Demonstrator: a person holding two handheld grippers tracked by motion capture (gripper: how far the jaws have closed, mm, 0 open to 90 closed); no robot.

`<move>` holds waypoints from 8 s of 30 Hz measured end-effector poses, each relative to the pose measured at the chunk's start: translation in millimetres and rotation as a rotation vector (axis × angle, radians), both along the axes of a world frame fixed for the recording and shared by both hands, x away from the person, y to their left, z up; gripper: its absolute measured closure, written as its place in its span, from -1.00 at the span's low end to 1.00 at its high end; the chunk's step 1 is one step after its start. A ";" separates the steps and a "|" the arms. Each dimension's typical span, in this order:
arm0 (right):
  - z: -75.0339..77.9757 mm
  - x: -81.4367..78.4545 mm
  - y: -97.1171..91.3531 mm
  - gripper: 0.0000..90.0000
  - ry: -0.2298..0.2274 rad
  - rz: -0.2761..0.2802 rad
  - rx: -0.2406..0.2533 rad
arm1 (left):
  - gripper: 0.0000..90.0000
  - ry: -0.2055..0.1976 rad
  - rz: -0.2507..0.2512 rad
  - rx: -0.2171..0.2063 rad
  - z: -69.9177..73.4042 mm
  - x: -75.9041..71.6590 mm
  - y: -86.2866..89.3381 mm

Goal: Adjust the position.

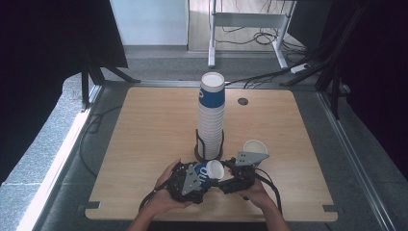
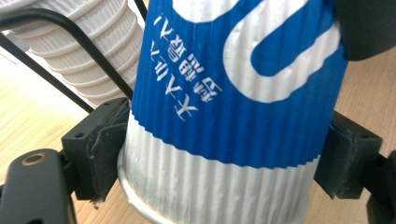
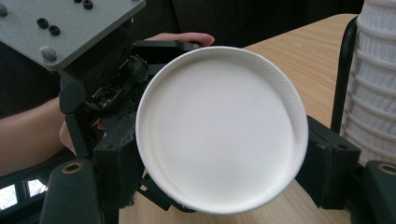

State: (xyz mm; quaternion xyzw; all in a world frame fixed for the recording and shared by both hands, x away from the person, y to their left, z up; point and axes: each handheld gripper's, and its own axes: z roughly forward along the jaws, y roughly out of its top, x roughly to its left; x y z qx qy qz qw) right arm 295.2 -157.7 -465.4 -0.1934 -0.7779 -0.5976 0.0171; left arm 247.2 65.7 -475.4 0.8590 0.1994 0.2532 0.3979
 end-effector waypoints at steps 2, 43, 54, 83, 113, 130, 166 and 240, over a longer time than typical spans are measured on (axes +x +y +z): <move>0.0 -0.1 -0.2 -0.45 0.003 -0.002 0.000 | -0.66 -0.004 -0.002 0.006 0.4 -0.3 -0.3; 27.9 -0.9 -28.6 -0.70 -0.036 -0.077 -0.018 | -0.65 -0.098 -0.052 0.074 11.7 3.6 -0.6; 46.3 -3.8 -36.8 -0.69 -0.065 -0.051 -0.143 | -0.64 -0.136 -0.055 0.146 17.4 7.8 -3.1; 60.6 26.1 41.0 -0.67 -0.017 0.218 -0.846 | -0.64 -0.239 -0.081 0.333 7.6 3.4 -21.3; 61.2 21.5 15.4 -0.39 -0.078 0.171 -0.666 | -0.94 -0.130 -0.038 0.122 23.8 8.9 -2.8; 64.7 9.9 -11.2 -0.39 -0.141 0.024 -0.378 | -0.91 0.077 -0.008 -0.238 28.5 13.6 26.4; 35.5 -22.0 -16.4 -0.39 -0.211 -0.164 -0.020 | -0.85 0.262 -0.034 -0.529 20.9 13.0 44.5; -10.4 -30.2 16.3 -0.56 -0.248 -0.108 -0.032 | -0.53 0.350 -0.149 -0.703 24.1 20.9 41.2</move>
